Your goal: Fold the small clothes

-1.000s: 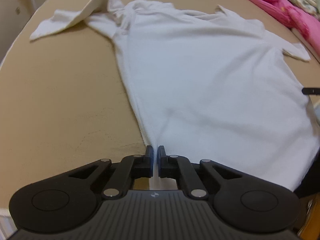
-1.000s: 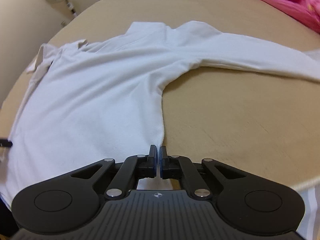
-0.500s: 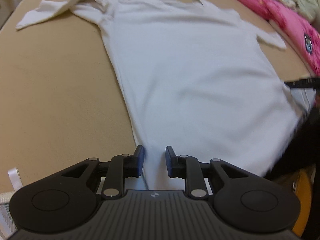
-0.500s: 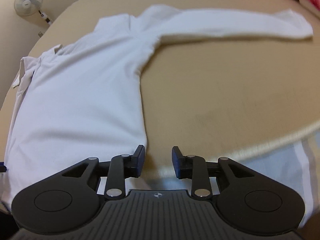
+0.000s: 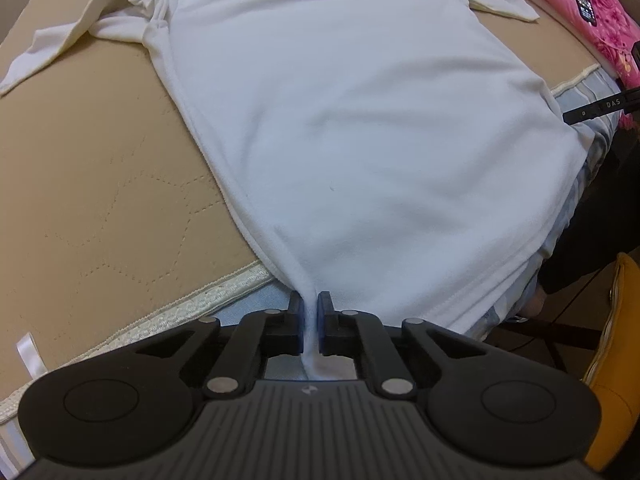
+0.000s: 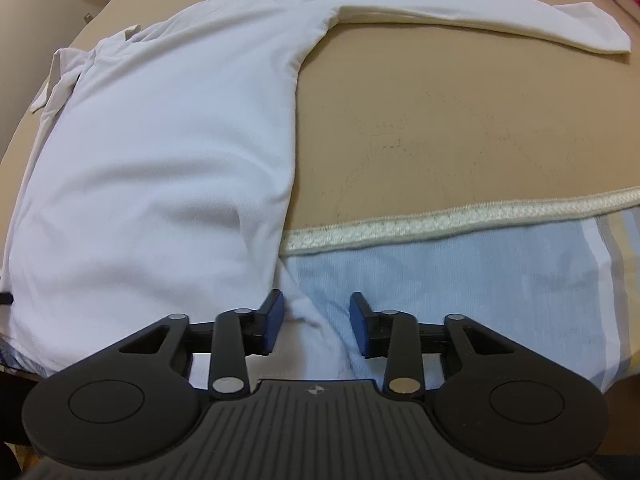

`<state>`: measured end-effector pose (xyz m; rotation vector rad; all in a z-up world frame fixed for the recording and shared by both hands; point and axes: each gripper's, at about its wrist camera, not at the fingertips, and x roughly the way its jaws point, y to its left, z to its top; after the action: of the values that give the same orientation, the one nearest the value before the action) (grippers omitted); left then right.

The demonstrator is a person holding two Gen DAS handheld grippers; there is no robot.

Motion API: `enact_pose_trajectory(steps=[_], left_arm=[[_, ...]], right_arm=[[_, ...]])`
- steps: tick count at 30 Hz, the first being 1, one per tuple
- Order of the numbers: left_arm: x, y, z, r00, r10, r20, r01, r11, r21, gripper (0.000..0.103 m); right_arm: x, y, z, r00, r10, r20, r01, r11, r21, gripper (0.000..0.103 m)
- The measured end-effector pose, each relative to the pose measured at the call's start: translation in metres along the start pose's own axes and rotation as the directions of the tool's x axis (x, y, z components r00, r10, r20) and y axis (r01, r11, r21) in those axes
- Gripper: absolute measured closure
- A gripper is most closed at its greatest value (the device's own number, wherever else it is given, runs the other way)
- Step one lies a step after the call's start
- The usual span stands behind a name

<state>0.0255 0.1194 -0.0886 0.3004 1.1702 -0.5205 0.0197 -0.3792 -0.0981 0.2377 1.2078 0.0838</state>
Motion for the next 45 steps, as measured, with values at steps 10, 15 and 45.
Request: enact_pose_trajectory(steps=[10, 15, 45], left_arm=[[-0.032, 0.007, -0.01, 0.992, -0.08, 0.1, 0.084, 0.996, -0.035, 0.099], [-0.009, -0.008, -0.005, 1.0, 0.007, -0.013, -0.006, 1.0, 0.021, 0.095], [-0.028, -0.011, 0.067, 0.927, 0.238, 0.29, -0.205, 0.969, -0.14, 0.036]], right_arm=[[-0.035, -0.027, -0.012, 0.995, 0.003, 0.099, -0.014, 0.993, 0.121, 0.1], [-0.018, -0.009, -0.018, 0.994, -0.097, 0.04, 0.097, 0.995, 0.015, 0.097], [-0.116, 0.037, 0.088, 0.774, 0.109, 0.624, -0.02, 0.989, -0.149, 0.046]])
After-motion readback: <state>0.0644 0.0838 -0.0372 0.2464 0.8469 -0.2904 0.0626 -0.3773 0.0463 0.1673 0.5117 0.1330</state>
